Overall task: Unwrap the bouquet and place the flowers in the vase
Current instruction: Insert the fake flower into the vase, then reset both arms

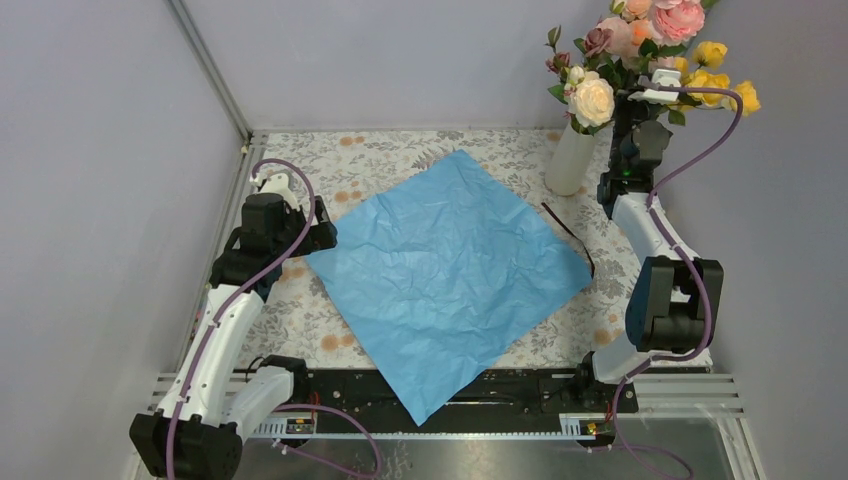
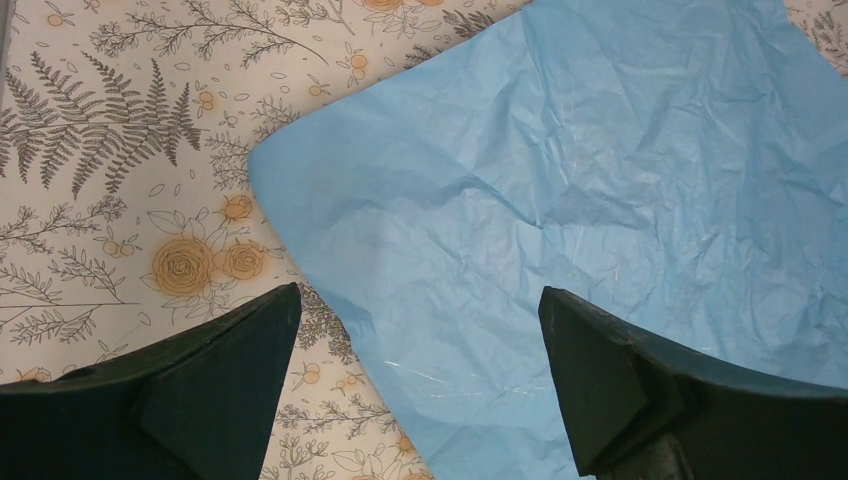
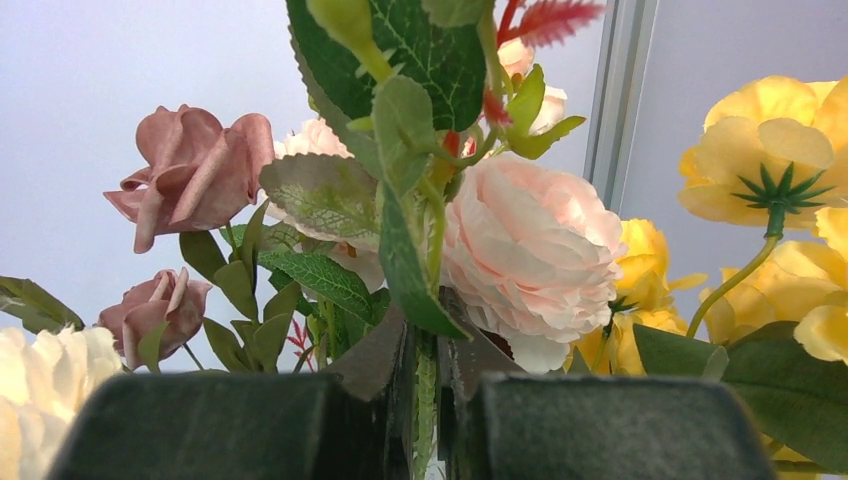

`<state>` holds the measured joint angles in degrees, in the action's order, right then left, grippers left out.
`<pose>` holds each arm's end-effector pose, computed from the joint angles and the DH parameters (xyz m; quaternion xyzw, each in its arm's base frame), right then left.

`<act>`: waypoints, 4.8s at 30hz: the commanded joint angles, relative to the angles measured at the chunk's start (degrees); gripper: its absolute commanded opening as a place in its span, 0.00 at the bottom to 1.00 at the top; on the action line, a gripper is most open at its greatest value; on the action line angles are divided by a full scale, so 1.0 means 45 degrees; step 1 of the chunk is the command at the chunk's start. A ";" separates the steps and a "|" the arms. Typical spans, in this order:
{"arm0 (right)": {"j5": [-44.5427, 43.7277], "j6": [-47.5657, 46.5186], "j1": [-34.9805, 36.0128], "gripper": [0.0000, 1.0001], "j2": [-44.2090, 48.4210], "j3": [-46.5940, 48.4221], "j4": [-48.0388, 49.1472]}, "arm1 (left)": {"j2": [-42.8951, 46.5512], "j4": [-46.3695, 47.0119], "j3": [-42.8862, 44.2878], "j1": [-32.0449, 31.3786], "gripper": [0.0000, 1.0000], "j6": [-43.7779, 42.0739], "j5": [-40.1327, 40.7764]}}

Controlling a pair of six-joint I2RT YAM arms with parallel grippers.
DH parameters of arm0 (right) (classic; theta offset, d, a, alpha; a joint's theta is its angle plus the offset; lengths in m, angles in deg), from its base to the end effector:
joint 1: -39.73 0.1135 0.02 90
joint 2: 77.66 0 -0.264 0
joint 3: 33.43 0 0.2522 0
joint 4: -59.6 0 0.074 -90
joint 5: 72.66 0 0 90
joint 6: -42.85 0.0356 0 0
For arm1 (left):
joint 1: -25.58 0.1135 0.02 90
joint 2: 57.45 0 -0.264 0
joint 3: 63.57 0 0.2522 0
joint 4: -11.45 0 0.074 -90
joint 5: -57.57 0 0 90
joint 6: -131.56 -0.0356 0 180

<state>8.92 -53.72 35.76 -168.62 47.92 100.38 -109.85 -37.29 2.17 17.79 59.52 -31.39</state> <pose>0.3653 -0.0306 0.3919 0.0528 0.4911 -0.1157 0.8618 0.1920 -0.0256 0.3174 -0.0829 0.8847 -0.0943 0.4489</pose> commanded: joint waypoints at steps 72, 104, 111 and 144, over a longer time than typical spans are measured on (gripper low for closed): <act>0.1102 -0.0085 0.0716 0.40 -0.0446 -0.1283 -0.1086 | 0.0315 0.0625 0.0030 0.0213 0.99 -0.0064 -0.0943; -0.0913 0.0817 0.1755 0.95 0.3453 -0.4860 -0.1516 | 0.0666 0.0628 -0.0058 0.0208 0.99 -0.0084 -0.0732; -0.0831 0.2075 0.1761 1.00 0.5537 -0.6436 -0.2899 | 0.0841 0.0631 -0.0112 0.0208 0.99 -0.0084 -0.0421; 0.1207 0.4226 0.1755 1.00 1.3132 -0.5074 -1.6078 | 0.4233 0.1618 -0.0819 0.0228 0.99 0.0364 0.2679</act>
<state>12.57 -34.27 43.45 -109.32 24.56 28.95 -91.91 -33.97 -0.89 18.43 61.31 -20.60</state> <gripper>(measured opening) 0.995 0.986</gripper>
